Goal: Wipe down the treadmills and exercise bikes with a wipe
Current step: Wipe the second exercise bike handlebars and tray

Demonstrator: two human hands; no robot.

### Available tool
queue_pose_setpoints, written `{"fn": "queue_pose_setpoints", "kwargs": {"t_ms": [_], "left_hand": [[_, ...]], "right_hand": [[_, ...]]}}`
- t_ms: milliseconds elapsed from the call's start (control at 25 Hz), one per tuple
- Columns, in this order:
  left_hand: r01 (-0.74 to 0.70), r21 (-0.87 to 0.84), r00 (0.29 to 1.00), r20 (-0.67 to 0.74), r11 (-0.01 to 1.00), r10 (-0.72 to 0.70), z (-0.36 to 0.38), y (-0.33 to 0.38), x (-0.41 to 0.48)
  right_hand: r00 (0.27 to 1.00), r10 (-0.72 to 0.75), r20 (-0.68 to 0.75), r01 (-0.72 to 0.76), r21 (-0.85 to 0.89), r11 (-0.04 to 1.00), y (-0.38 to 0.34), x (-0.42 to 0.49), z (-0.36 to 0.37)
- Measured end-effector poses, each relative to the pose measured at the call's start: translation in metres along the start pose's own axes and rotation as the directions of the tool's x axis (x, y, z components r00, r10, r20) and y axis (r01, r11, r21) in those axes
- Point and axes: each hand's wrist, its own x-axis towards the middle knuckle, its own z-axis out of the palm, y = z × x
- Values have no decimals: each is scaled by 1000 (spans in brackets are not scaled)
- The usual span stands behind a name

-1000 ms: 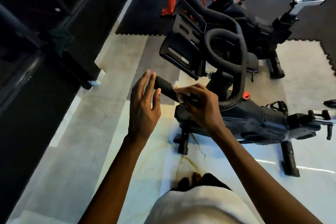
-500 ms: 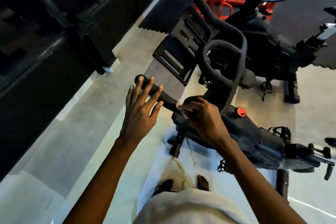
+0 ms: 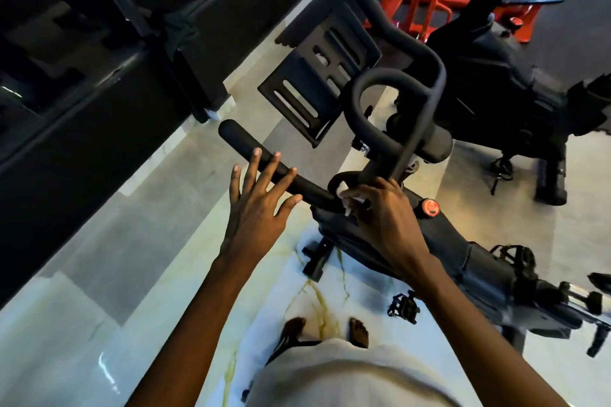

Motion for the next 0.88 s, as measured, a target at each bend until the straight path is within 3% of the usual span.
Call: {"fn": "queue_pose_setpoints", "kwargs": {"t_ms": [80, 240, 520, 680, 880], "left_hand": [[-8, -5, 1000, 17, 1000, 8, 3, 11, -4], [25, -50, 1000, 16, 998, -24, 11, 42, -7], [41, -165, 999, -29, 985, -46, 25, 84, -2], [53, -230, 996, -51, 972, -67, 30, 97, -3], [19, -334, 999, -40, 942, -34, 43, 106, -3]], "right_hand": [[998, -52, 24, 52, 17, 999, 9, 0, -8], [1000, 12, -28, -12, -15, 1000, 44, 25, -13], [999, -29, -30, 33, 106, 994, 55, 2, -27], [985, 32, -171, -17, 87, 996, 70, 18, -33], [993, -45, -111, 59, 126, 990, 70, -7, -23]]}}
